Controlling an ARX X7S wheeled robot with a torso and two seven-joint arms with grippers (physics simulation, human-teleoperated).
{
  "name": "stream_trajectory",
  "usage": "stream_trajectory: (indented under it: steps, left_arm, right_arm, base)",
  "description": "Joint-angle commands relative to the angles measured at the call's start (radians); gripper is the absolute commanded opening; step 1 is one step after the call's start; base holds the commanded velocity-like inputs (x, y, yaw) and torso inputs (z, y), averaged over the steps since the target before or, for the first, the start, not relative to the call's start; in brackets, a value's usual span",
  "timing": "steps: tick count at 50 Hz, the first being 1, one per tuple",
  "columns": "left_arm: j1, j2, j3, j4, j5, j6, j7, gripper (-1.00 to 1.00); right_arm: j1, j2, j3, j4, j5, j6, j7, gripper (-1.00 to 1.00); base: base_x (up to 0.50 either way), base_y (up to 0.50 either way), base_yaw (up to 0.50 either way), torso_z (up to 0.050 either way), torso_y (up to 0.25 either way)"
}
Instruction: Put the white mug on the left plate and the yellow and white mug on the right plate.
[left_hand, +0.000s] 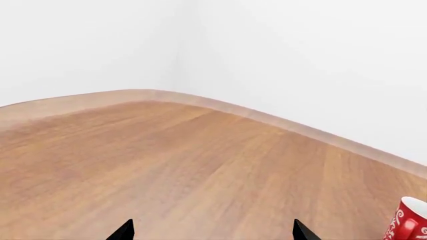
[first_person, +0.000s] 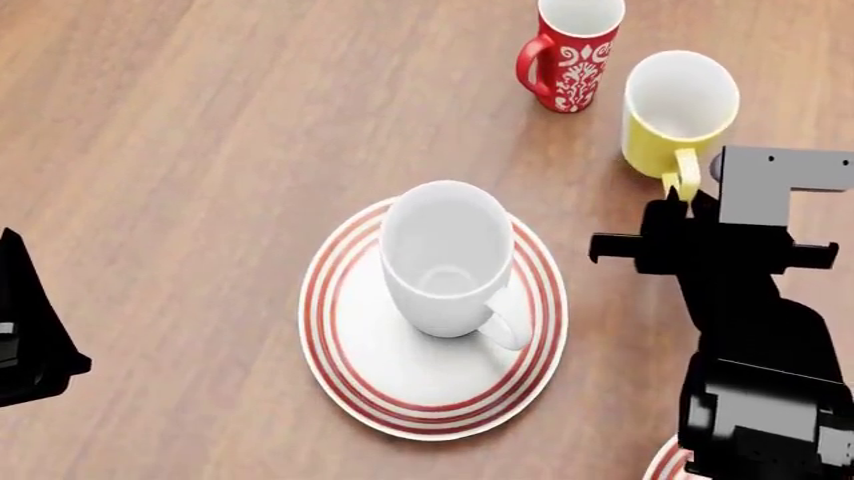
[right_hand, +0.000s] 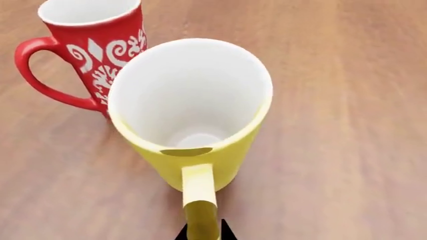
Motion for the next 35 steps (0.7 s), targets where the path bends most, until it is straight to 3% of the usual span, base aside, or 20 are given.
stream_trajectory:
  steps: [1, 18, 29, 35]
  left_arm:
    - [0.000, -0.003, 0.001, -0.004, -0.003, 0.003, 0.001, 1.00]
    - [-0.005, -0.006, 0.011, -0.021, 0.002, 0.012, 0.012, 1.00]
    - [-0.003, -0.011, 0.014, -0.017, 0.000, 0.011, 0.011, 1.00]
    - [-0.006, -0.013, 0.014, -0.023, 0.000, 0.013, 0.015, 1.00]
  right_arm:
    - [-0.047, 0.008, 0.036, 0.000, 0.015, -0.168, 0.007, -1.00]
    - [-0.124, 0.012, 0.099, -0.009, 0.048, -0.424, -0.121, -1.00]
    - [-0.403, -0.021, 0.113, -0.599, 0.057, -0.102, -0.061, -1.00]
    - [-0.481, -0.026, 0.119, -0.743, 0.060, -0.036, -0.044, -1.00]
  base:
    - [0.00, 0.00, 0.00, 0.000, 0.000]
    - [0.00, 0.00, 0.00, 0.000, 0.000]
    - [0.00, 0.00, 0.00, 0.000, 0.000]
    - [0.00, 0.00, 0.00, 0.000, 0.000]
